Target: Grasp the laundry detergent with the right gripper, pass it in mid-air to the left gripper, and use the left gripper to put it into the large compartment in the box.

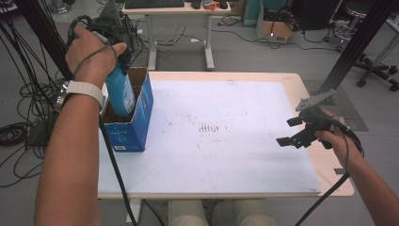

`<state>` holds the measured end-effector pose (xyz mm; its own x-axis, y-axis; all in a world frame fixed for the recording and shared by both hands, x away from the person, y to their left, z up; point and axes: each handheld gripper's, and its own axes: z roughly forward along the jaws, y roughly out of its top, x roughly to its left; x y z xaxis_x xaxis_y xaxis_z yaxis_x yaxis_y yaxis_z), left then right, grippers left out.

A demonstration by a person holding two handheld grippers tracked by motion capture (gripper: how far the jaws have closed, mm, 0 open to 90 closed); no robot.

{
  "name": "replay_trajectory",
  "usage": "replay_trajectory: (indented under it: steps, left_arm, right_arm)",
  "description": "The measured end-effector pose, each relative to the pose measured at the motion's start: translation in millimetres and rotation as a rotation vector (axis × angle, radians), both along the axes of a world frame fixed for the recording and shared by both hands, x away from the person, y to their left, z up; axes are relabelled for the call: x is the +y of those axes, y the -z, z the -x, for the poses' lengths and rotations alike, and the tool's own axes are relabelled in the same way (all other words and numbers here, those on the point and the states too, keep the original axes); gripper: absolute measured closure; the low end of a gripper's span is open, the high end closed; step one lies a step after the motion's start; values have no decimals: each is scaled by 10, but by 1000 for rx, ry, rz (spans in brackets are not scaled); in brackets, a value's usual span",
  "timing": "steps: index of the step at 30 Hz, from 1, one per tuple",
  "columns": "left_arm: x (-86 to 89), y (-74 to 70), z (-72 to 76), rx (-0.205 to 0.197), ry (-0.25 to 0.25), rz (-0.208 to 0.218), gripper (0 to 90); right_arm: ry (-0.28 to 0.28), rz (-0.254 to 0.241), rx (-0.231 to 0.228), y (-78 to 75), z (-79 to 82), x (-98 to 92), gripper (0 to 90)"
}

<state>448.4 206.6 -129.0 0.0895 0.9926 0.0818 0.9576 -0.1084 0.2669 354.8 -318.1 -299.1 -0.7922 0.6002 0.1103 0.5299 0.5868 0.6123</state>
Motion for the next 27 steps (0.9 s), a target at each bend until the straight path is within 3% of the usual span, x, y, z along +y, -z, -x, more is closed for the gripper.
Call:
replay_trajectory:
  steps: [8,10,11,27]
  left_arm:
    - [49,250,-2,9,2,-6,374]
    - [62,323,1,6,2,-6,375]
    - [64,369,0,14,3,-8,375]
    - [117,921,19,46,18,-13,375]
  right_arm:
    - [-13,5,1,23,-16,22,42]
    - [-43,-4,-30,46,-46,19,41]
    - [-24,-7,-15,44,-36,31,41]
    - [-24,-10,4,89,-37,26,42]
